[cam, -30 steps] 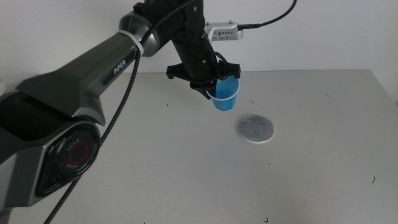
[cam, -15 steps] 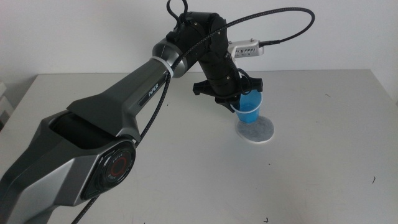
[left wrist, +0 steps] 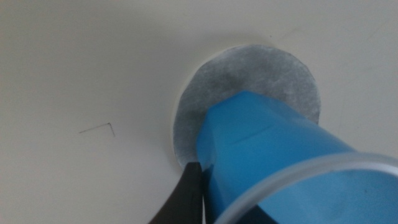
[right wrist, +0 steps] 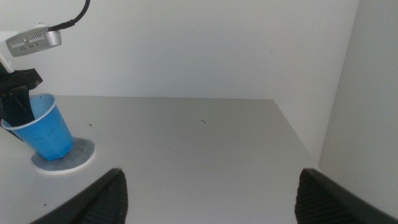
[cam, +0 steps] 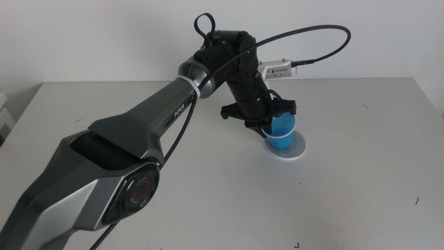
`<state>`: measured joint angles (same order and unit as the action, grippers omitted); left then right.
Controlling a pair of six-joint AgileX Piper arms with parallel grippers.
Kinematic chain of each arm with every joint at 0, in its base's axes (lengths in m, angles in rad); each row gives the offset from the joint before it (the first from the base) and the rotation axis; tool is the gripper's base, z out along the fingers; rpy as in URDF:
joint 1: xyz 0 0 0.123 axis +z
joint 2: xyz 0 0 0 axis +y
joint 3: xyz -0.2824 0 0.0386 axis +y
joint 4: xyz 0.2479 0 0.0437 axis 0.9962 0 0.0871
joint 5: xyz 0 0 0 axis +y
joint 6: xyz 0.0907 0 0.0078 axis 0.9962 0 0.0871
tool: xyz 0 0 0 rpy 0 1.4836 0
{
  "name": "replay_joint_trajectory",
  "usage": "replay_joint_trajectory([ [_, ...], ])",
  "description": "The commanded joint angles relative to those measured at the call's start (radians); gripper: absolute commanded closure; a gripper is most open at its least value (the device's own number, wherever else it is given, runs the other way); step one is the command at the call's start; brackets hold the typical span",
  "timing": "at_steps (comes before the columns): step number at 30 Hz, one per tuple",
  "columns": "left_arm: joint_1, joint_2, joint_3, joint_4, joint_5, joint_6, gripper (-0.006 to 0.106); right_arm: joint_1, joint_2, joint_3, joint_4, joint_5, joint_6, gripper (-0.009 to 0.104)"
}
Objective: Place an empty cup on a cup mat.
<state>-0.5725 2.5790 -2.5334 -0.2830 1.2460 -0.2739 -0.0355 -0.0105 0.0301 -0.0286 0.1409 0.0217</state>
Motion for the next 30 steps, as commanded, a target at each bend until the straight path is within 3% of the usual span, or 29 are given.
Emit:
replay_joint_trajectory([
  [1,-0.01,-0.072,-0.036,-0.019,-0.009,0.003,0.1,0.0,-0.026,-0.008,-0.014,-0.075,-0.005,0.001],
  [4,-0.01,-0.067,-0.036,-0.018,-0.009,0.003,0.098,0.0,-0.026,-0.008,-0.014,-0.075,-0.005,0.001],
  [7,-0.012,-0.064,-0.036,-0.018,-0.004,0.033,0.086,0.0,-0.026,-0.008,-0.014,-0.075,-0.005,0.001],
  [15,-0.015,-0.065,-0.039,-0.016,-0.006,0.092,0.026,0.0,-0.026,-0.008,-0.014,-0.075,-0.005,0.001],
  [18,-0.015,-0.077,-0.039,-0.016,-0.018,0.116,0.012,0.0,-0.026,-0.008,-0.014,-0.075,-0.005,0.001],
  [30,-0.015,-0.19,-0.039,0.008,-0.076,0.174,0.009,0.0,-0.026,-0.008,-0.014,-0.075,-0.005,0.001],
])
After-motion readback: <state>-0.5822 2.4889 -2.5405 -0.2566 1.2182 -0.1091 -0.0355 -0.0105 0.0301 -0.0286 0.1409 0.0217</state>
